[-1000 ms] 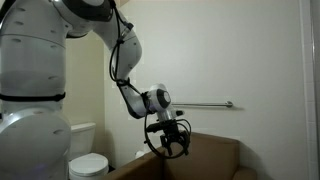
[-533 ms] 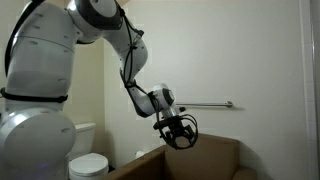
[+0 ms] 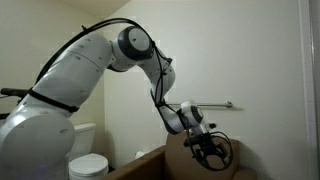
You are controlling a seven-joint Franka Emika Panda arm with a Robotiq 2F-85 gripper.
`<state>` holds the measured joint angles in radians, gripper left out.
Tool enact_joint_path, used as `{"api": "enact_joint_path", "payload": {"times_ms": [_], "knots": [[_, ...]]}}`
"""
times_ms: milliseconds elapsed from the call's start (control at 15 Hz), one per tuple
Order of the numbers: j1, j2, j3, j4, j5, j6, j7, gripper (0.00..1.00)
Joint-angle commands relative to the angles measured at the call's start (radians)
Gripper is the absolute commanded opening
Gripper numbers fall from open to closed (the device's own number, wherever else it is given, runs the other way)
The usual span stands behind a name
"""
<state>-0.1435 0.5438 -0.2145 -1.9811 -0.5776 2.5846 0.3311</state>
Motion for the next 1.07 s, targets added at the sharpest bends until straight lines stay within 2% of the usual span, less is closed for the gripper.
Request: {"api": "enact_joint_path", "payload": {"times_ms": [0,133,400,533,800,1000], "knots": [[0.019,0.042,-0.043,0.028,0.078,0.015,-0.056,1.00],[-0.001,0.085,-0.045,0.061,0.102,0.025,-0.070,1.00],[0.004,0.088,-0.040,0.070,0.106,0.025,-0.070,1.00],[0.018,0.116,-0.048,0.110,0.118,0.010,-0.076,1.00],[-0.038,0.264,0.019,0.286,0.252,-0.020,-0.190,1.00],[-0.063,0.408,0.038,0.449,0.343,-0.084,-0.253,1.00]]}}
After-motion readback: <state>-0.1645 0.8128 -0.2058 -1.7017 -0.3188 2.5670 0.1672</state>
